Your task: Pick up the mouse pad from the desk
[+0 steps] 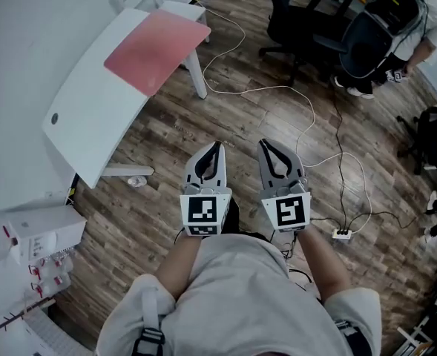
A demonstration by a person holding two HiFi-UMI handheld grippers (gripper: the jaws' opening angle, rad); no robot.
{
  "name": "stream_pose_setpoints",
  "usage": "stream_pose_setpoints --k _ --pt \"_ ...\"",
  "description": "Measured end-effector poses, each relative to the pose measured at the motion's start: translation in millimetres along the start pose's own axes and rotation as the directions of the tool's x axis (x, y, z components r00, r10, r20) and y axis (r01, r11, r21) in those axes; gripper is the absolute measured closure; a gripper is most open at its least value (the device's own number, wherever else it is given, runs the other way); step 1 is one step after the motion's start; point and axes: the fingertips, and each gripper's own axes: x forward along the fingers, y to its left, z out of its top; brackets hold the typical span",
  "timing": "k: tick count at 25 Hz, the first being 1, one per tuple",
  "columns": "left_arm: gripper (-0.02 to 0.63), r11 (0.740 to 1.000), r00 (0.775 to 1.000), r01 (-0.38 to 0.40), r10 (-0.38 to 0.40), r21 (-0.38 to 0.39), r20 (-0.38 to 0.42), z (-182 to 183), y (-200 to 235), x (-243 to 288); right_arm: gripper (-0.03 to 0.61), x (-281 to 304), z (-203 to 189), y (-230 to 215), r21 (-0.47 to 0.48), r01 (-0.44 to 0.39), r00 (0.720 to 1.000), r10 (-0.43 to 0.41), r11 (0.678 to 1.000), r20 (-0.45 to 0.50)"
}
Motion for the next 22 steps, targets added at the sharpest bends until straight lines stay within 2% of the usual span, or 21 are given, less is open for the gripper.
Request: stream_pose_setpoints --k 6,12,18,22 --pt "0.603 0.998 0.998 -0.062 0.062 0.000 -0.021 1 69 43 0.538 94 18 10 -0.026 -0.106 0.994 0.107 0.994 0.023" --pt "0.603 0.992 0.991 -0.118 0.115 -0.040 -0.072 -13 109 75 0.538 160 14 2 -0.110 -0.178 0.984 0.176 0.978 -0.026" --pt "0.603 0.971 0.967 -0.233 0.224 -0.063 -0.123 -25 149 127 0.538 235 -2 -28 -0.180 -0.261 0.965 0.250 0.948 -0.080" --pt "0.603 0.946 0.942 -0.313 0.298 -0.085 -0.158 -30 168 165 0.537 279 -13 -46 -0.240 -0.344 0.938 0.323 0.908 -0.121"
